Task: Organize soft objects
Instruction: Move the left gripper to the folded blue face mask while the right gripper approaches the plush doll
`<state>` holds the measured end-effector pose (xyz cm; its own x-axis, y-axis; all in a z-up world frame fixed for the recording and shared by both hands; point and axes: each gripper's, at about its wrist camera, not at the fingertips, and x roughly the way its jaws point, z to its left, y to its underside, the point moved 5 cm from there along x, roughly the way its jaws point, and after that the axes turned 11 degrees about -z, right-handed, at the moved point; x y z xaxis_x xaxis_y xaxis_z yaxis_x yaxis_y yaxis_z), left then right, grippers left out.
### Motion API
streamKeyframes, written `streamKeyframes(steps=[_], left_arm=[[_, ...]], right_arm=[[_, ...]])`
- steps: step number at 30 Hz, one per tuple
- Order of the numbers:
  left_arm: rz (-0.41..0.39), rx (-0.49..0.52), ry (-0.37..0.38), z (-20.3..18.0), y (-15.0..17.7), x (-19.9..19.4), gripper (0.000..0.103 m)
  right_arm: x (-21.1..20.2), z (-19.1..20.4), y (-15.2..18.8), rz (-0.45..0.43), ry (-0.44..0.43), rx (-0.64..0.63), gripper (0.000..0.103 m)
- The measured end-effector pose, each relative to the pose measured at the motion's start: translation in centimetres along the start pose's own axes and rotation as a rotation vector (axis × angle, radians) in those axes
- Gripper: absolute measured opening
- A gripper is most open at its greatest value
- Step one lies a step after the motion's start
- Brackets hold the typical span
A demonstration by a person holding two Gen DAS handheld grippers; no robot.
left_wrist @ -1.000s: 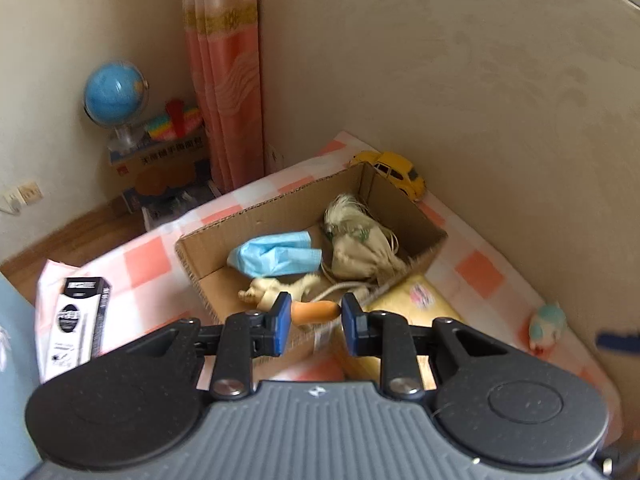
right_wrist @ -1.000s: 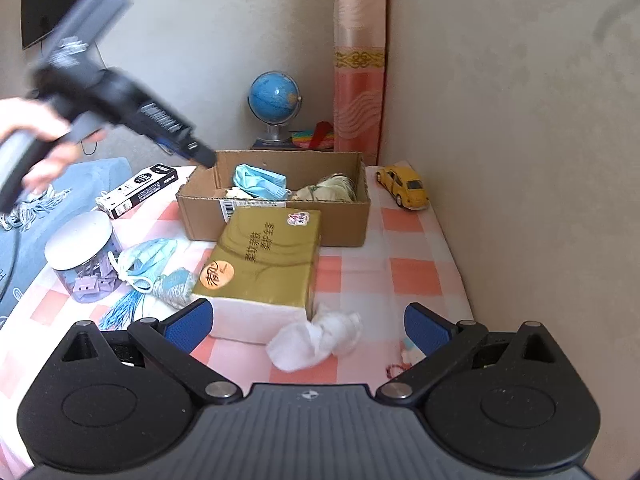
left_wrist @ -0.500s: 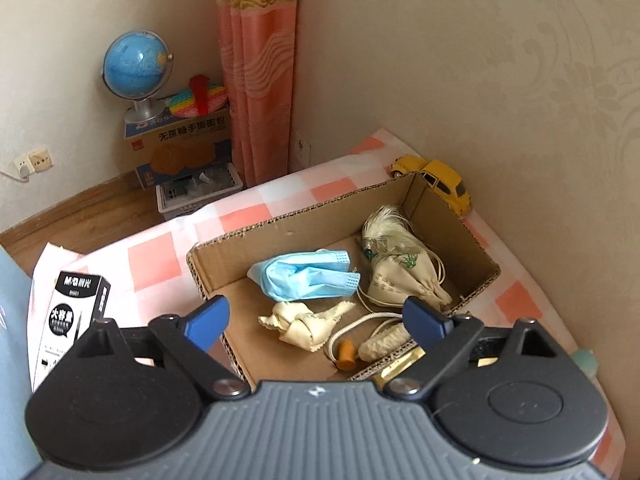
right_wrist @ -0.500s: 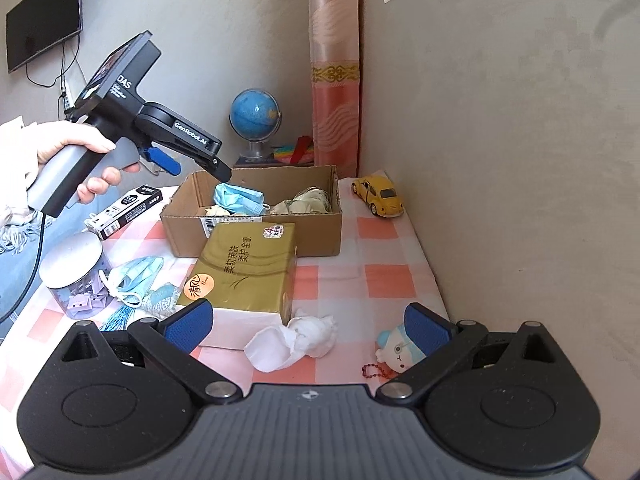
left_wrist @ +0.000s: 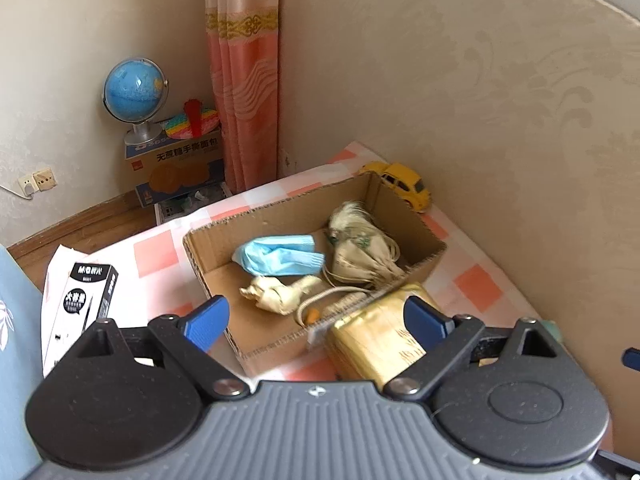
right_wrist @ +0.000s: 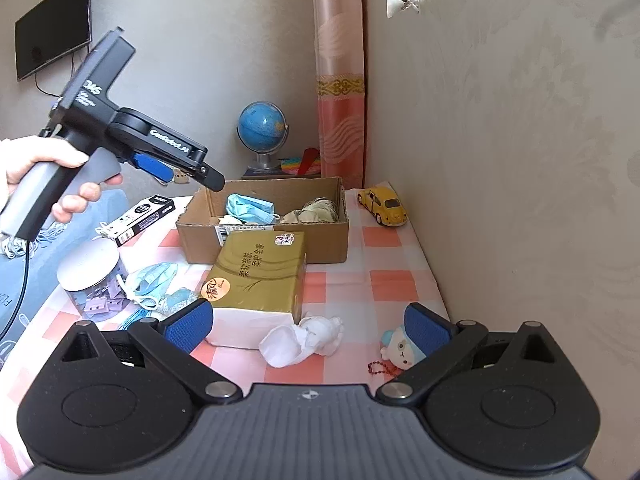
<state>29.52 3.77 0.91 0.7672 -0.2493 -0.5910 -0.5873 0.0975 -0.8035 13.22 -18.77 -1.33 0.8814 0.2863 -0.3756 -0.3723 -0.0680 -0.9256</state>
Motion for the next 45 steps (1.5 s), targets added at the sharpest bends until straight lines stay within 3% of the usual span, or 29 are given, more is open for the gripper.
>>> streamKeyframes(steps=[12, 18, 22, 31, 38, 45], left_arm=[[-0.122, 0.036, -0.104, -3.9, 4.7, -7.4, 0.096], [-0.15, 0.024, -0.092, -5.2, 8.4, -9.6, 0.097], [-0.169, -0.011, -0.1, -5.1, 10.7, -10.3, 0.097], [-0.204, 0.012, -0.14, -5.1, 13.6, -10.5, 0.097], [-0.196, 0.024, -0.16, -4.6, 15.1, -9.9, 0.097], [-0.139, -0.001, -0.162, -3.8, 16.6, -7.9, 0.097]], right_arm=[[-1.1, -0.3, 1.6, 0.054, -0.071, 0.086, 0.103], [-0.8, -0.7, 3.6, 0.115, -0.031, 0.074, 0.103], [-0.5, -1.2, 4.8, 0.138, 0.014, 0.064, 0.103], [1.3, -2.6, 6.2, 0.178, 0.105, 0.042, 0.103], [3.1, -3.7, 6.7, 0.184, 0.163, 0.001, 0.103], [5.8, -4.2, 8.0, 0.231, 0.18, -0.044, 0.103]])
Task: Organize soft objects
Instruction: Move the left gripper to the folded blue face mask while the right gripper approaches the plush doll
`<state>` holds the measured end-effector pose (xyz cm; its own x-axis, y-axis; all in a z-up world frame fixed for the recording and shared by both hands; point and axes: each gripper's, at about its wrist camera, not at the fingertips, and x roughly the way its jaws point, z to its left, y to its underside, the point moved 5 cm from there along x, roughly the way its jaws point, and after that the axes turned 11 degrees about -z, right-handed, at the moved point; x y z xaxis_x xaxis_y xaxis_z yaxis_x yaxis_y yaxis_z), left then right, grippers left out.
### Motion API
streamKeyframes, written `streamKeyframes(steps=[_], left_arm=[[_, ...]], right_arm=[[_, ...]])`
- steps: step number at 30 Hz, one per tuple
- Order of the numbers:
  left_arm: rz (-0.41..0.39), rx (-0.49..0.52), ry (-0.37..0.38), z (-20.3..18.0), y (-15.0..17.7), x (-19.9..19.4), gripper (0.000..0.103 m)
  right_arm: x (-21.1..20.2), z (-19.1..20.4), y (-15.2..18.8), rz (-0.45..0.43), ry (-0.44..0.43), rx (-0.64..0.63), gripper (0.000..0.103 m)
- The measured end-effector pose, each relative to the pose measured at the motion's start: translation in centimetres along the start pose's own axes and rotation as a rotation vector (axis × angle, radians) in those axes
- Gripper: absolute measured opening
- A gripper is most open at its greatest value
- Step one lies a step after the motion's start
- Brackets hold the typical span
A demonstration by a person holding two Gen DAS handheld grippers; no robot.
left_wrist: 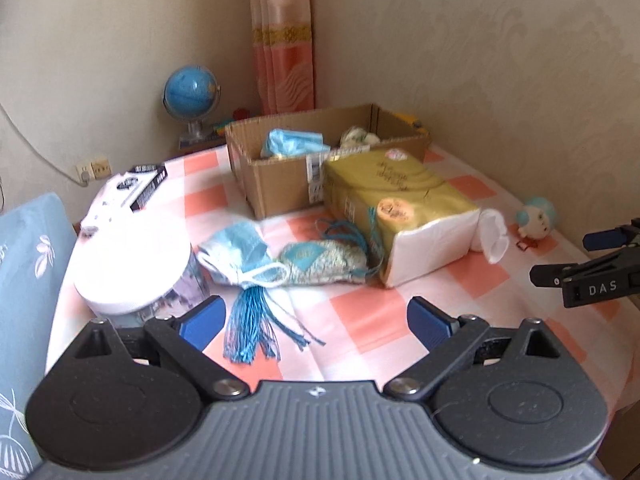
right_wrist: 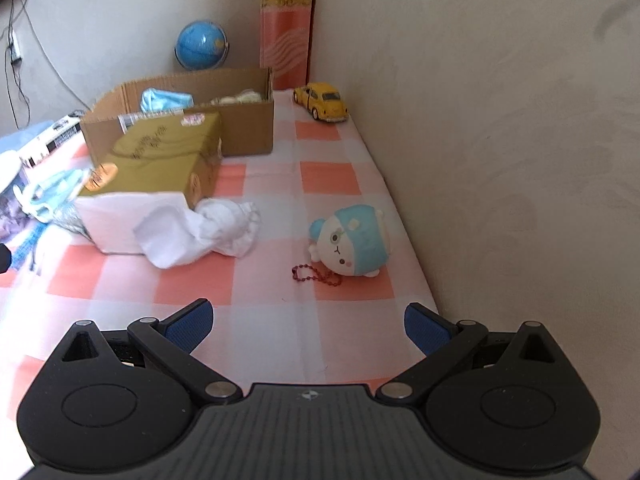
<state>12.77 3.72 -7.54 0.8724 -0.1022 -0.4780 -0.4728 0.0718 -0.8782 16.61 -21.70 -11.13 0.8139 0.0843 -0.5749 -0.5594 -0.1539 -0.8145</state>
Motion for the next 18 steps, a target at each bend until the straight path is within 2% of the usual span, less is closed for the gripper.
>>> streamKeyframes(steps=[7, 13, 18], left_arm=[[0.031, -0.022, 0.001, 0.4, 0.5, 1.6, 0.097], [0.034, -0.025, 0.015, 0.2, 0.3, 2.5, 0.097], [0.035, -0.03, 0.028, 0.0, 0.2, 3.0, 0.097]], right_arm=[[2.5, -0.5, 0.1, 0.028, 0.009, -0.032, 0.103], [3.6, -1.1, -0.1, 0.036, -0.063, 0.02, 0.103], [3.9, -0.9, -0.3, 0.036, -0.074, 0.008, 0.103]])
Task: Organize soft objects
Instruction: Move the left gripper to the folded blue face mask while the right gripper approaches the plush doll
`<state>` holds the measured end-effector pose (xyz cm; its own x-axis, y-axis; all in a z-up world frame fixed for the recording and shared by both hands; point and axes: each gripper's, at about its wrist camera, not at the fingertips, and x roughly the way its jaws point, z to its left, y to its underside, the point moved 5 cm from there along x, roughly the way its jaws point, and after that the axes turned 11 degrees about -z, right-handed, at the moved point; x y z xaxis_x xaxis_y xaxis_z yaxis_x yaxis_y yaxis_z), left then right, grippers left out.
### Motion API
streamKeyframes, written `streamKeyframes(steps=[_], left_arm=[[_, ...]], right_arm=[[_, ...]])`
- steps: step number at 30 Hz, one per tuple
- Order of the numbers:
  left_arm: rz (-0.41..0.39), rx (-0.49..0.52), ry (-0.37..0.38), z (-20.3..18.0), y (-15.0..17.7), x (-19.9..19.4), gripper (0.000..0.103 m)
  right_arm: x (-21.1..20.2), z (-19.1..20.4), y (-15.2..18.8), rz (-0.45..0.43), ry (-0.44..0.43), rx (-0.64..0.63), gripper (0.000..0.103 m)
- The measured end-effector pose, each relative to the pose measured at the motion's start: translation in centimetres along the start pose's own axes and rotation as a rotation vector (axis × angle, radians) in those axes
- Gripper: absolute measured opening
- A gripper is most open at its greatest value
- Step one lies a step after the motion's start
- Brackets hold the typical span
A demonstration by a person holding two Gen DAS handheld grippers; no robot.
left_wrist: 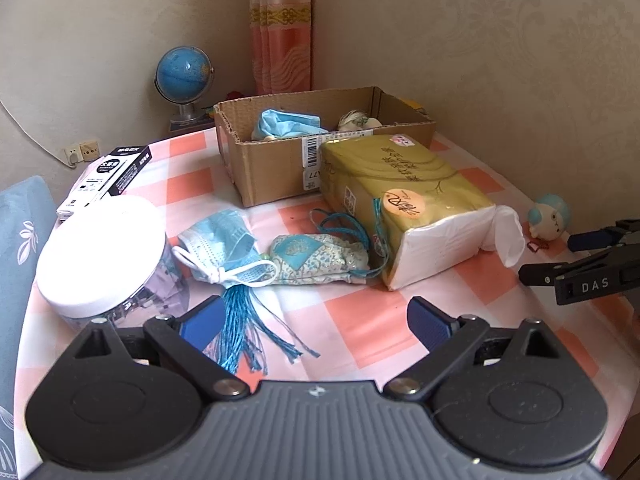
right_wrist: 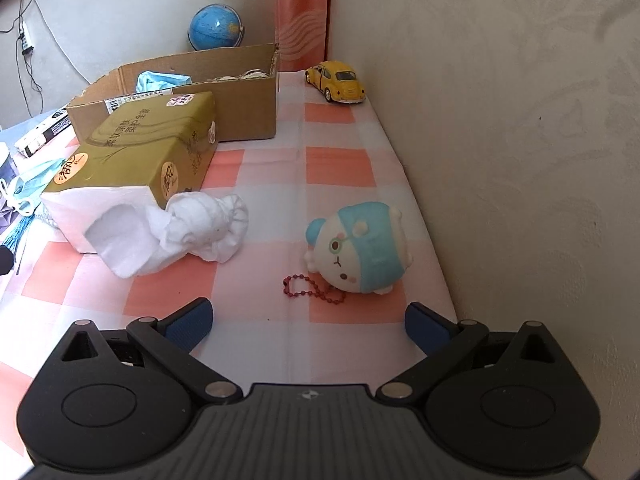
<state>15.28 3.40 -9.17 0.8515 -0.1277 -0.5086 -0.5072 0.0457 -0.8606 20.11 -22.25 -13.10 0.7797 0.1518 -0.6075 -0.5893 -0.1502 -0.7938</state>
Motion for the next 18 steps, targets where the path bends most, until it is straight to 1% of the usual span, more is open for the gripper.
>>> streamKeyframes(steps=[4, 9, 15, 18], left_arm=[[0.003, -0.002, 0.003, -0.2, 0.0, 0.3, 0.097], [0.005, 0.013, 0.006, -0.3, -0.2, 0.7, 0.097], [0.0, 0.041, 0.026, -0.6, -0.7, 1.4, 0.097], [-0.011, 0.081, 0.036, -0.8, -1.3, 1.7, 0.095]], right_arm=[[0.2, 0.1, -0.2, -0.001, -0.009, -0.004, 0.103], [0.3, 0.2, 0.0, -0.062, -0.005, 0.0, 0.103], [0.4, 0.3, 0.0, -0.061, -0.004, -0.004, 0.103], [0.2, 0.3, 0.1, -0.069, -0.002, -0.003, 0.103]])
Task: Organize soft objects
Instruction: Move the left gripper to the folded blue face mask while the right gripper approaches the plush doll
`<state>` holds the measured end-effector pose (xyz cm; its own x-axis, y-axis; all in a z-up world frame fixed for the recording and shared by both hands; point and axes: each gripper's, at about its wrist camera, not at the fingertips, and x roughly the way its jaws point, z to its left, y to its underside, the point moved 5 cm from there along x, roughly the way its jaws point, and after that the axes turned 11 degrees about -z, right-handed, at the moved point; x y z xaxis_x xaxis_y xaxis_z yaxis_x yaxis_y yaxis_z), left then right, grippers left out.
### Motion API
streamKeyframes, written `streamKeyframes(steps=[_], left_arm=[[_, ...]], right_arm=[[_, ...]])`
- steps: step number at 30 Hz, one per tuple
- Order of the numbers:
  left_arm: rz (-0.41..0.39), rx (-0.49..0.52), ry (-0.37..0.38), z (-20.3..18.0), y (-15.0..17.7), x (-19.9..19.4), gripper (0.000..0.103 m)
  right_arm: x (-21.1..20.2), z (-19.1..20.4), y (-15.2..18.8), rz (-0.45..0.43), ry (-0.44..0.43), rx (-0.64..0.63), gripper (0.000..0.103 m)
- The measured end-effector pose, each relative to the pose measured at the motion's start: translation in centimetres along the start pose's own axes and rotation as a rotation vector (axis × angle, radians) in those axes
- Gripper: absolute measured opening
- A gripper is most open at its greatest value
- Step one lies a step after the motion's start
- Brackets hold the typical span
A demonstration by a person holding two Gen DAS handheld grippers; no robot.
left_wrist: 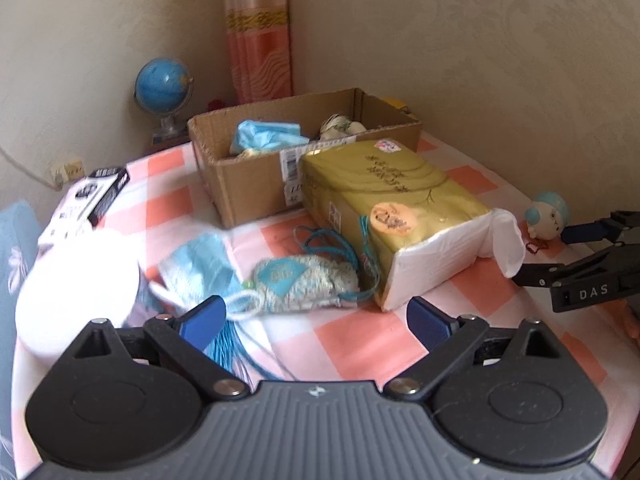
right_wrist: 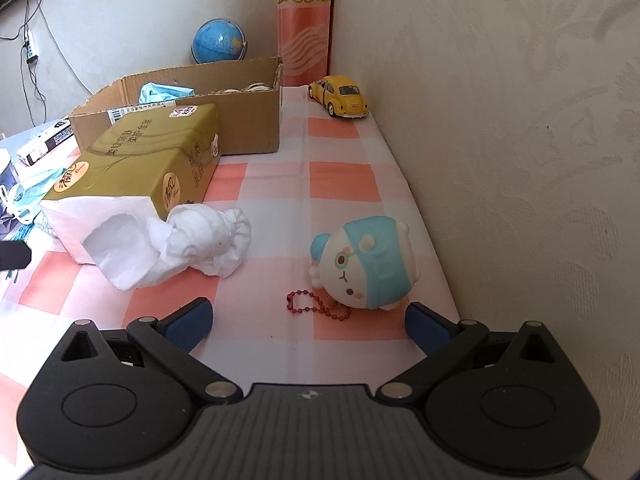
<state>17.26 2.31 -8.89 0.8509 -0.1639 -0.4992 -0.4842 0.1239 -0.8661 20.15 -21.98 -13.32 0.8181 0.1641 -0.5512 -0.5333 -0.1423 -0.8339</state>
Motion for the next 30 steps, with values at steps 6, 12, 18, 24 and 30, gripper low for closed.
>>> streamKeyframes(steps=[6, 12, 18, 24, 30], left_arm=[[0.002, 0.054, 0.09, -0.2, -1.7, 0.9, 0.078], [0.038, 0.064, 0.136, 0.0, -1.7, 1.2, 0.066], [0.066, 0.049, 0.172, 0.5, -1.5, 0.4, 0.064], [0.063, 0.121, 0.144, 1.3, -2.3, 0.4, 0.062], [0.044, 0.122, 0.084, 2.4, -4.0, 1.3, 0.061]], right_arm=[[-0.5, 0.0, 0.3, -0.009, -0.008, -0.005, 0.103], [-0.7, 0.0, 0.4, -0.016, -0.005, -0.003, 0.103], [-0.6, 0.1, 0.4, -0.018, -0.003, -0.002, 0.103], [-0.7, 0.0, 0.5, -0.024, -0.002, -0.001, 0.103], [-0.7, 0.1, 0.5, -0.023, -0.002, -0.002, 0.103]])
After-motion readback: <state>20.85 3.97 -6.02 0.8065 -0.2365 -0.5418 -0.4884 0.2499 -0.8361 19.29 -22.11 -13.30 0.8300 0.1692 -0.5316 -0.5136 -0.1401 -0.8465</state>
